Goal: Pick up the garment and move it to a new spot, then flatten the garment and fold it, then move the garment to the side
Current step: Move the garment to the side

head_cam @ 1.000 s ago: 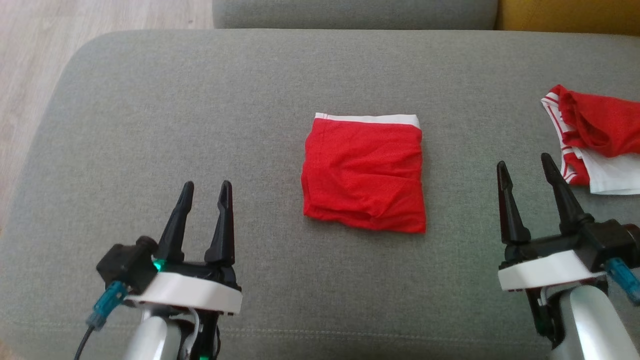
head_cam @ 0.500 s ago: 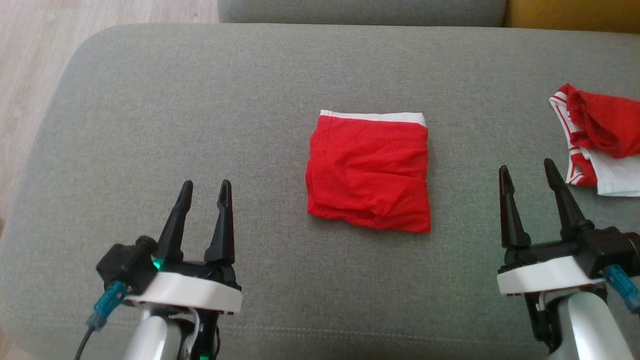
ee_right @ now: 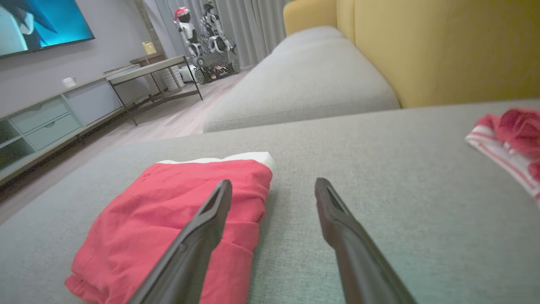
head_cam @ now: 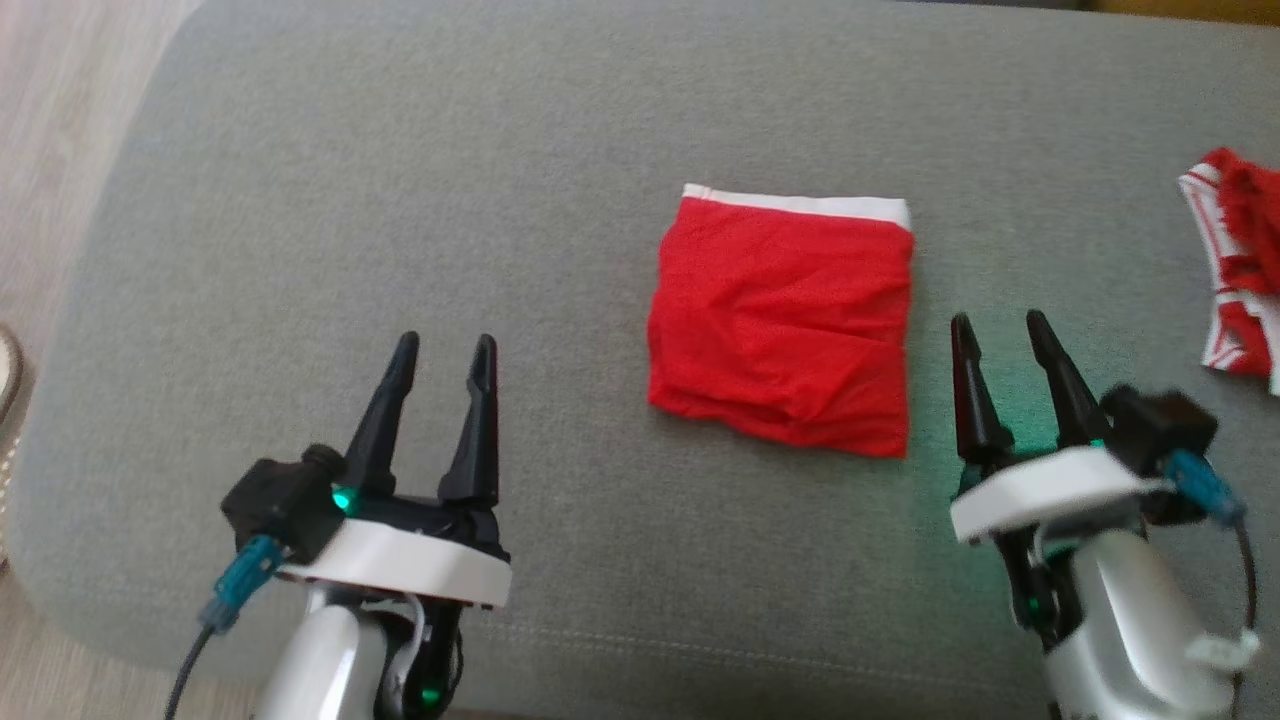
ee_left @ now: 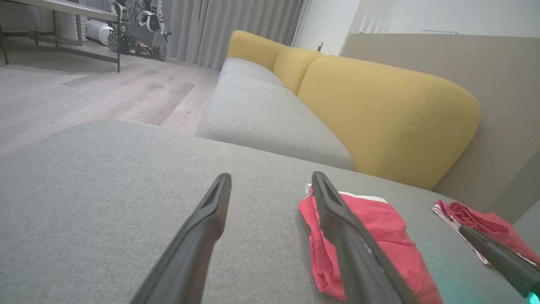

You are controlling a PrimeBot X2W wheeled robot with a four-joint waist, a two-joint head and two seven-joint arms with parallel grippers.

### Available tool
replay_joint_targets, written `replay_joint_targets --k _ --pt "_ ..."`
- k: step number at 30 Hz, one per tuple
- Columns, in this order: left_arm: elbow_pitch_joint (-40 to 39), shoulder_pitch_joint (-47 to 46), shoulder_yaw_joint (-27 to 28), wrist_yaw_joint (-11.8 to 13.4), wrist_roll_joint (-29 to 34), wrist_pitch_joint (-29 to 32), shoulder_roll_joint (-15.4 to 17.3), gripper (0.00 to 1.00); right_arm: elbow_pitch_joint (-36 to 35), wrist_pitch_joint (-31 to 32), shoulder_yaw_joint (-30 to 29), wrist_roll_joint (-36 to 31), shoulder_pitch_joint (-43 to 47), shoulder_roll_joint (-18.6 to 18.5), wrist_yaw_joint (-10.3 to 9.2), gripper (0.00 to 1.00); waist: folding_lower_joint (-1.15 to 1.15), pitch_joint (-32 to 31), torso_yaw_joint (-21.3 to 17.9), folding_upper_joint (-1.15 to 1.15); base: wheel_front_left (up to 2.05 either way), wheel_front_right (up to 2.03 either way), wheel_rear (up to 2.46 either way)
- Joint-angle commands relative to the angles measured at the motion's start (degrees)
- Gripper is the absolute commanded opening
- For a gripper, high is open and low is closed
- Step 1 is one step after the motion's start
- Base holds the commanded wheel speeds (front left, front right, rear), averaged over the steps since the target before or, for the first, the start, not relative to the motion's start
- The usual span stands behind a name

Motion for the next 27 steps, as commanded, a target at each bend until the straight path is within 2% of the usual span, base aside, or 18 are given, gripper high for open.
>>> replay_joint_targets --k 1,7,13,14,15,18,21,27 --pt "-1.6 -2.0 1.2 -0.2 0.0 -0.3 0.2 1.0 -0.4 0.6 1.6 2.1 -2.3 0.2 0.39 1.0 0.0 0.9 0.9 0.0 0.0 0.0 0.0" --pt "-0.8 -3.1 0.2 -0.2 -0.6 -0.3 0.2 1.0 8.8 3.3 4.9 8.4 -7.4 -0.7 0.39 1.0 0.0 2.0 3.4 0.0 0.0 0.0 0.0" --pt "-0.7 -3.7 0.2 0.0 -0.7 -0.3 0.2 1.0 16.7 4.5 6.4 10.3 -10.8 -1.1 0.39 1.0 0.0 2.7 5.3 0.0 0.0 0.0 0.0" --pt "-0.7 -3.7 0.2 0.0 -0.7 -0.3 0.2 1.0 17.7 4.5 6.7 10.5 -11.3 -1.1 0.39 0.75 0.0 2.7 5.5 0.0 0.0 0.0 0.0" --pt "-0.8 -3.7 0.2 0.1 -0.8 -0.3 0.2 1.0 18.5 4.1 7.1 10.4 -11.7 -1.2 0.39 0.0 0.0 2.8 5.7 0.0 0.0 0.0 0.0" --pt "-0.8 -3.5 0.3 0.0 -0.7 -0.3 0.2 1.0 19.9 1.6 8.7 8.7 -12.9 -2.4 0.39 0.0 0.0 2.7 5.9 0.0 0.0 0.0 0.0" --pt "-0.8 -3.2 0.7 0.1 -0.5 -0.3 0.2 1.0 20.5 -0.8 10.7 3.7 -14.0 -4.5 0.39 0.0 0.0 2.3 5.1 0.0 0.0 0.0 0.0" --pt "-0.2 -3.6 0.6 -0.9 -0.8 -0.3 0.2 1.0 19.3 -2.7 13.2 -3.4 -16.2 -8.2 0.39 0.0 0.0 2.0 0.5 0.0 0.0 0.0 0.0"
